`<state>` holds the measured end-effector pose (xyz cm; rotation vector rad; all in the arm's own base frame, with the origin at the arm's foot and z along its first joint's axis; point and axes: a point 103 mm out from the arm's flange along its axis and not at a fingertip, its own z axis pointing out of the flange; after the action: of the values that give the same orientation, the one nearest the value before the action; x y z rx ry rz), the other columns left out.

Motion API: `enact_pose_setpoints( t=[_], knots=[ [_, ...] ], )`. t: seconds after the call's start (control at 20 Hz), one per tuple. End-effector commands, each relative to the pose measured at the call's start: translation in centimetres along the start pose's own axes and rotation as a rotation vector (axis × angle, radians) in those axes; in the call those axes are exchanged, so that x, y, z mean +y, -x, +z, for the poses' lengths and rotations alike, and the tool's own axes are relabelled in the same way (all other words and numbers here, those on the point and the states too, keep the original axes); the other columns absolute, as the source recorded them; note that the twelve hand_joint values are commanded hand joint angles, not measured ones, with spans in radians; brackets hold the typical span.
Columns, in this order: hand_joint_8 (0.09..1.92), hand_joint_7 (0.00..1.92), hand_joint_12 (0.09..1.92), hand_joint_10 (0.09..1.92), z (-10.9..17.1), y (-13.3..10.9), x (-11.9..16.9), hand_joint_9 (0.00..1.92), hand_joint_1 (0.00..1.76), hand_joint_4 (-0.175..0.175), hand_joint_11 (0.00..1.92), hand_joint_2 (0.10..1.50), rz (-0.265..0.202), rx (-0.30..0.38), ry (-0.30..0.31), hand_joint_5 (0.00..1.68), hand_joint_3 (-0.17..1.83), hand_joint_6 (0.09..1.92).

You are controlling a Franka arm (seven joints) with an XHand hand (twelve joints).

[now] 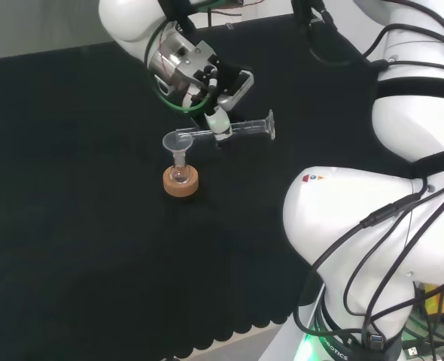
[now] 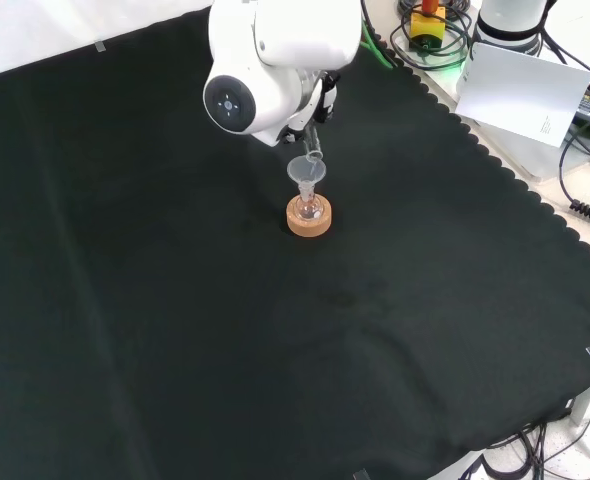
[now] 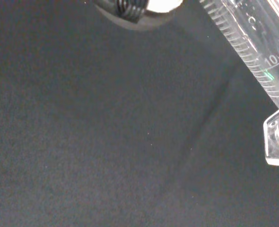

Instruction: Pour the water from the graduated cylinder into the round-bottom flask.

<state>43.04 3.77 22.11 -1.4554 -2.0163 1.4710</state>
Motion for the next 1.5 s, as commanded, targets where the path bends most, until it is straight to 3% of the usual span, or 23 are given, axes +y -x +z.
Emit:
enact_pose_setpoints(
  t=[0.05, 0.5, 0.6, 1.05, 1.5],
  knots=[
    [0.59, 1.26, 0.71, 0.09, -0.4, -0.7, -0.1, 1.70, 1.30, -0.175, 1.25, 1.01, 0.014, -0.008, -0.020, 1.20, 0.00, 0.63],
    [0.59, 1.26, 0.72, 0.09, 0.7, 1.0, -0.2, 1.70, 1.30, -0.175, 1.25, 1.01, 0.032, -0.016, -0.042, 1.20, 0.00, 0.63],
    [0.59, 1.26, 0.72, 0.09, -0.6, -0.5, -0.4, 1.70, 1.30, -0.175, 1.25, 1.01, 0.049, -0.030, -0.052, 1.20, 0.00, 0.63],
    [0.59, 1.26, 0.72, 0.09, -0.8, -0.7, -0.5, 1.70, 1.30, -0.175, 1.25, 1.01, 0.050, -0.025, -0.047, 1.20, 0.00, 0.63],
    [0.59, 1.26, 0.72, 0.09, 0.9, 1.4, -0.9, 1.70, 1.30, -0.175, 1.25, 1.01, 0.004, 0.031, 0.027, 1.20, 0.00, 0.63]
  ],
)
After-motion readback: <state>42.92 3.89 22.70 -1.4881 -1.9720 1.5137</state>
